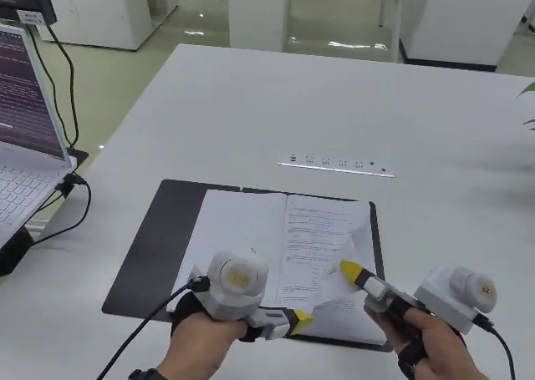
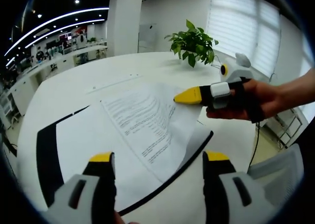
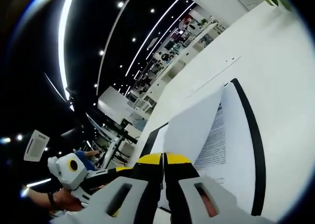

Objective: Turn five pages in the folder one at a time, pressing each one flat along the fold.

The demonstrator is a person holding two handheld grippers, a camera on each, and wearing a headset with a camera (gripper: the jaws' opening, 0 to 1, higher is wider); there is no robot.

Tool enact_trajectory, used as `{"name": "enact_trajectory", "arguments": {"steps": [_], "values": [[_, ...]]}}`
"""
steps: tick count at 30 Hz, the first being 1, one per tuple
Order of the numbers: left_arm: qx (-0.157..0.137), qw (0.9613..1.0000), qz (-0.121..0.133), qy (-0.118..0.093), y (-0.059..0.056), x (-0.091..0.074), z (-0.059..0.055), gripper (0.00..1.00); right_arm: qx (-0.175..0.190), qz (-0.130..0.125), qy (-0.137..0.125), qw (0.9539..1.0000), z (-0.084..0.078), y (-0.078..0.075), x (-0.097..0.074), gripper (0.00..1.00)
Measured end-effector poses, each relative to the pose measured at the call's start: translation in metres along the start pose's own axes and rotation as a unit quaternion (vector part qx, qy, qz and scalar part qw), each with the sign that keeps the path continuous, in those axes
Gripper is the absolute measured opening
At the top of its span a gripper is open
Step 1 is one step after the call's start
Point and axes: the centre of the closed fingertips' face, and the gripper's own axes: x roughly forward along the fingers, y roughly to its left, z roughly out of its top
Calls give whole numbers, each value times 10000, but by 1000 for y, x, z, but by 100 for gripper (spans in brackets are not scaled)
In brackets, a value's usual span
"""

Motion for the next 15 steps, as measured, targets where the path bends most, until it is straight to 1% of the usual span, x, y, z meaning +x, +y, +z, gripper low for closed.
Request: {"name": "enact_trajectory", "arguments": {"steps": [3,6,7,11,15], "values": [[21,10000,52,-30,3,-9,-1,72,-9,52,-2,10000,0,5,7,0],[-88,9998,135,-126,13,-19,1,73,-72,80,60,9999,-3,14,16,0],[-100,9997,155,-137,15,-21,1,73,-77,88,64,9999,-3,15,18,0],[-193,9992,292,-187,27,-32,-2,73,-64,172,60,9998,-3,24,29,0],[-243,9986,406,-238,36,-46,-4,73,-42,236,77,9997,-8,34,40,0]]}}
